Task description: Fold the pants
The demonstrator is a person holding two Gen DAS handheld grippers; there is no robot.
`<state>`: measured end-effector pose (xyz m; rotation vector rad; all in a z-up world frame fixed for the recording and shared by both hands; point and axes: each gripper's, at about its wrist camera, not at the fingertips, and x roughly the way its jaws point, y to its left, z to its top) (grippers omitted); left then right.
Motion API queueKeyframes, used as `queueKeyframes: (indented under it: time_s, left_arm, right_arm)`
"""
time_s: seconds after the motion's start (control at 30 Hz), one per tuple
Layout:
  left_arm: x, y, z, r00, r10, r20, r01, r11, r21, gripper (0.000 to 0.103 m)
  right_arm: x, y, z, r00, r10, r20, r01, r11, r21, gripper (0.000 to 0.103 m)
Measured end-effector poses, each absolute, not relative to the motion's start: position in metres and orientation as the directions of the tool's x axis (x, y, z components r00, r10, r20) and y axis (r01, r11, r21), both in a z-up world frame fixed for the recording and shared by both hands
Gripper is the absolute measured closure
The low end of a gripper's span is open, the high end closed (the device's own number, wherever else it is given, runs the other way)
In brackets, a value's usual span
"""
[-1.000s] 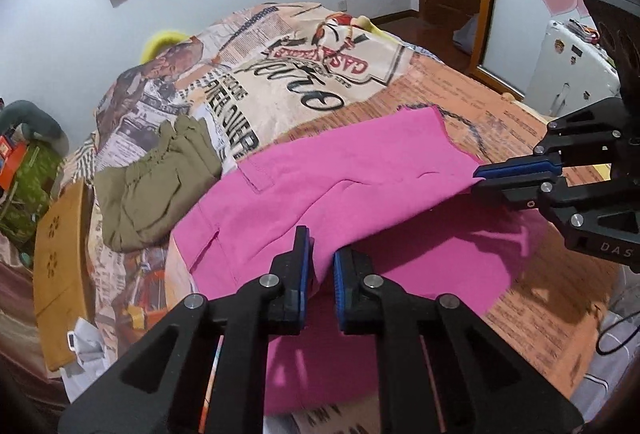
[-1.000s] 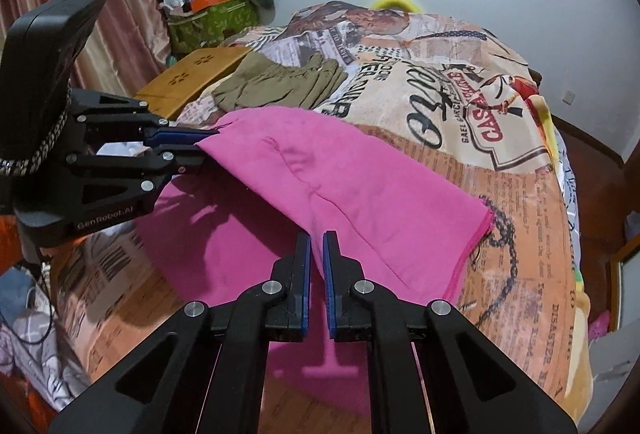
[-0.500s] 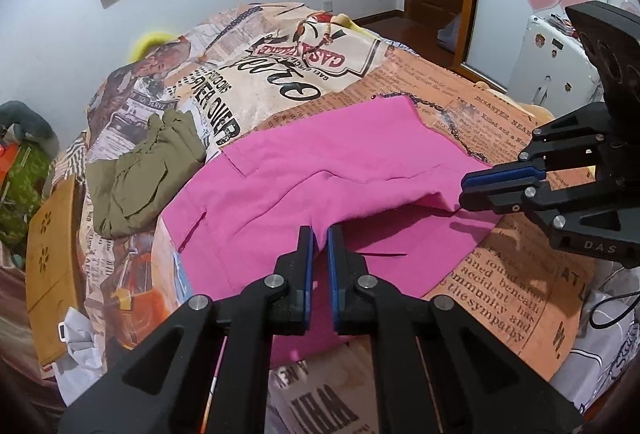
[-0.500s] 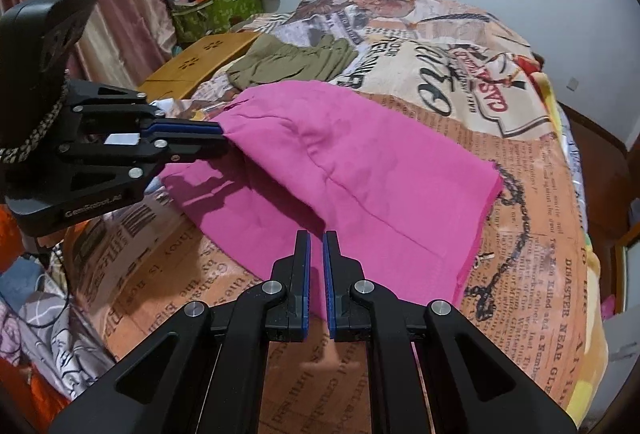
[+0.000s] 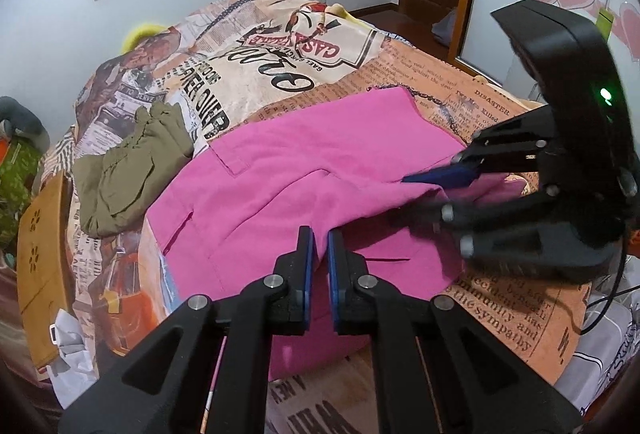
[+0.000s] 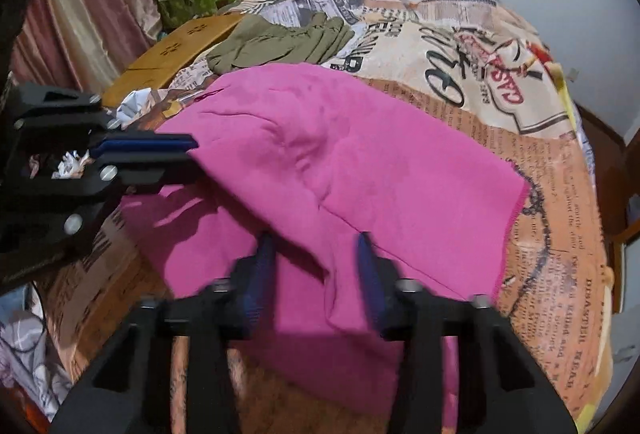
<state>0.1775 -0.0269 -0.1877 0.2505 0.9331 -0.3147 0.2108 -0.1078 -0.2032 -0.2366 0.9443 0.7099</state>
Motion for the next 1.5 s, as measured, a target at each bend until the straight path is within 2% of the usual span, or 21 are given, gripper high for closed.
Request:
queueKeyframes:
  time_s: [0.17, 0.23, 0.27, 0.3, 0.37, 0.43, 0.5, 0.6, 1.0, 1.5]
  left_arm:
    - [0.182, -0.024, -0.197, 0.536, -0.157, -0.829, 0.373, 0.925, 0.067, 0.096]
    - [0.183, -0.025, -0.2, 0.535, -0.151, -0.831, 0.371, 0.926, 0.07, 0.091]
    - [0.184, -0.025, -0.201, 0.547, -0.135, -0.827, 0.365, 0.927, 0.09, 0.083]
    - [0.184, -0.027, -0.202, 0.569, -0.1, -0.816, 0.349, 0.928, 0.129, 0.07]
    - [0.185, -0.028, -0.203, 0.614, -0.027, -0.789, 0.31, 0.927, 0.21, 0.06]
    - [0.187, -0.027, -0.205, 0.624, 0.0, -0.781, 0.294, 0.927, 0.235, 0.061]
    - [0.189, -0.021, -0.203, 0.605, -0.039, -0.795, 0.298, 0.937, 0.181, 0.086]
    - [0.186, -0.019, -0.195, 0.608, -0.061, -0.792, 0.298, 0.942, 0.156, 0.095]
    - [0.155, -0.028, -0.179, 0.601, -0.136, -0.788, 0.358, 0.927, 0.113, 0.098]
    - [0.133, -0.037, -0.182, 0.558, -0.182, -0.81, 0.397, 0.915, 0.068, 0.098]
  right_arm:
    - [0.211, -0.113, -0.196, 0.408, 0.485, -0.774, -0.639, 0.756, 0.137, 0.097]
    - [0.21, -0.113, -0.192, 0.408, 0.493, -0.768, -0.643, 0.753, 0.142, 0.097]
    - [0.209, -0.114, -0.19, 0.411, 0.496, -0.765, -0.645, 0.751, 0.141, 0.097]
    - [0.209, -0.115, -0.188, 0.412, 0.5, -0.761, -0.647, 0.749, 0.142, 0.097]
    - [0.209, -0.116, -0.185, 0.408, 0.512, -0.756, -0.65, 0.745, 0.153, 0.098]
    - [0.207, -0.117, -0.183, 0.405, 0.52, -0.752, -0.654, 0.74, 0.159, 0.098]
    - [0.204, -0.116, -0.182, 0.406, 0.522, -0.75, -0.662, 0.734, 0.153, 0.098]
    - [0.199, -0.116, -0.18, 0.401, 0.523, -0.752, -0.674, 0.724, 0.144, 0.098]
    - [0.17, -0.124, -0.172, 0.415, 0.517, -0.749, -0.697, 0.709, 0.103, 0.098]
    - [0.157, -0.136, -0.184, 0.361, 0.521, -0.773, -0.682, 0.713, 0.162, 0.098]
